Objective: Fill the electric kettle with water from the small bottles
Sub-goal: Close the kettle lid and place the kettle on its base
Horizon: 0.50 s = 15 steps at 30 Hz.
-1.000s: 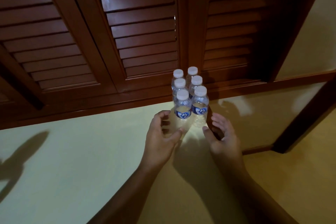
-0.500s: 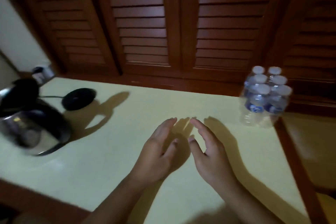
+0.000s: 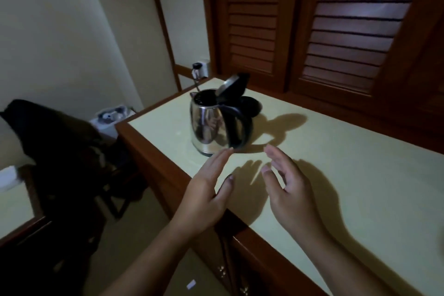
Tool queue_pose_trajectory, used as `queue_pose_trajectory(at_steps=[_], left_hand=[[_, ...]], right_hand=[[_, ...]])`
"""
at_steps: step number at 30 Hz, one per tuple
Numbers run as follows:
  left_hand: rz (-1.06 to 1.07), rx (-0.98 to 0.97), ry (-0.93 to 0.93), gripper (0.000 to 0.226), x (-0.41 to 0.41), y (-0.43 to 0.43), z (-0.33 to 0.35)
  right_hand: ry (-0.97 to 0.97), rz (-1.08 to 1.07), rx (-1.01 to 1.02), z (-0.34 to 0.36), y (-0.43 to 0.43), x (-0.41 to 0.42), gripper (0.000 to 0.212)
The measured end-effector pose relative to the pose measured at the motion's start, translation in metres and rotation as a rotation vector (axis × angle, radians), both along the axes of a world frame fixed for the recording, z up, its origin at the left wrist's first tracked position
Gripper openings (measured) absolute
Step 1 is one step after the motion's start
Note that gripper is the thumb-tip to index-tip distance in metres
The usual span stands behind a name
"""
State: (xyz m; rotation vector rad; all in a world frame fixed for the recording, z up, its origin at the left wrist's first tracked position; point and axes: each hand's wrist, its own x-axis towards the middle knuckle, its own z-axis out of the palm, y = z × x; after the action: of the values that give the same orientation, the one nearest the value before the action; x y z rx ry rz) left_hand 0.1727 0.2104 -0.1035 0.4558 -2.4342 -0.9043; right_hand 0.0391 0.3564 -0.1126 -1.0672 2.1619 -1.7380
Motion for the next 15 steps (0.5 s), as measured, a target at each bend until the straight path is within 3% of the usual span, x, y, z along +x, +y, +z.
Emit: queue_pose_trajectory(at_steps=[4, 8, 15], left_hand=[[0.017, 0.003, 0.048, 0.053, 0.019, -0.057, 0.004], [-0.002, 0.007, 0.131, 0.046, 0.017, -0.119, 0.007], [-0.156, 0.015, 0.178, 0.044, -0.015, -0.201, 0.013]], right_hand=[[-0.031, -0.137, -0.147, 0.017, -0.046, 0.014, 0.040], [0.058, -0.346, -0.309, 0.047, -0.093, 0.019, 0.043], [0.007, -0.615, -0.270, 0.074, -0.173, 0.030, 0.063]])
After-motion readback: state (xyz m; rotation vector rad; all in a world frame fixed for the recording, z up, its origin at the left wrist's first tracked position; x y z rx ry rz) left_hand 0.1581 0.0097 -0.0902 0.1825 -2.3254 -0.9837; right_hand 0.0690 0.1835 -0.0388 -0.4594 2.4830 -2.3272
